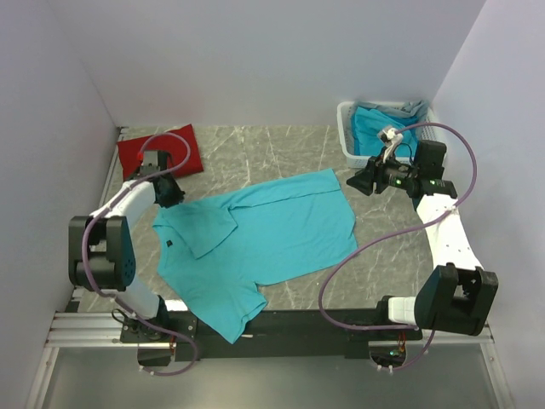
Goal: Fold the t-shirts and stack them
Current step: Fold the tshirt
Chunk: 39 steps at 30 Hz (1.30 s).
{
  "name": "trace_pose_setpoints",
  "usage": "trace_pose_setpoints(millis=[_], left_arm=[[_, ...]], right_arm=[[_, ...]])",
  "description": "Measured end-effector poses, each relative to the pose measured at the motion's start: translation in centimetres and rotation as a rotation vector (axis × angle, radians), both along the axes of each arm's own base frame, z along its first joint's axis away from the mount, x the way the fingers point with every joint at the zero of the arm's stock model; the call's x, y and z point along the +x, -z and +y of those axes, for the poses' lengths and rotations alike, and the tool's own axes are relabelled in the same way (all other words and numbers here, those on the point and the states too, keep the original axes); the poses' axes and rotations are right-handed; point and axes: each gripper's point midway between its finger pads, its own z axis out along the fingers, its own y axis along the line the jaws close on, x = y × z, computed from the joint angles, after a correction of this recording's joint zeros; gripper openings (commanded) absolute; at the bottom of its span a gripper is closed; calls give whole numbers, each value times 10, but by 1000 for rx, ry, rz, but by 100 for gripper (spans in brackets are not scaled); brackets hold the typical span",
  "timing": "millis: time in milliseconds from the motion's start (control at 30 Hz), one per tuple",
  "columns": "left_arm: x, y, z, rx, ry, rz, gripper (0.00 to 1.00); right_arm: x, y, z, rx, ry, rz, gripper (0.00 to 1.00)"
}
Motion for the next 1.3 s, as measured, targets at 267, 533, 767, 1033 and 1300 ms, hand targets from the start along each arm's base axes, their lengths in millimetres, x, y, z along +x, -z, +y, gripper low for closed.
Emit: trace_pose_setpoints(millis=[267,533,767,1033,1300], left_arm=[[-2,42,19,-15,-76,120,16],[10,56,43,-15,-159,151,15],[36,56,76,-14,-235,126,15],[48,56,86,-13,-251,113,15],[49,56,87,-6,-240,111,15]], right_arm=[[-2,-1,2,9,-13,-1,54],[-3,1,2,6,-19,6,54],[6,27,10,-69,-15,90,51],[76,59,66,-362,-13,128,8],[166,145,60,-635,80,234,6]])
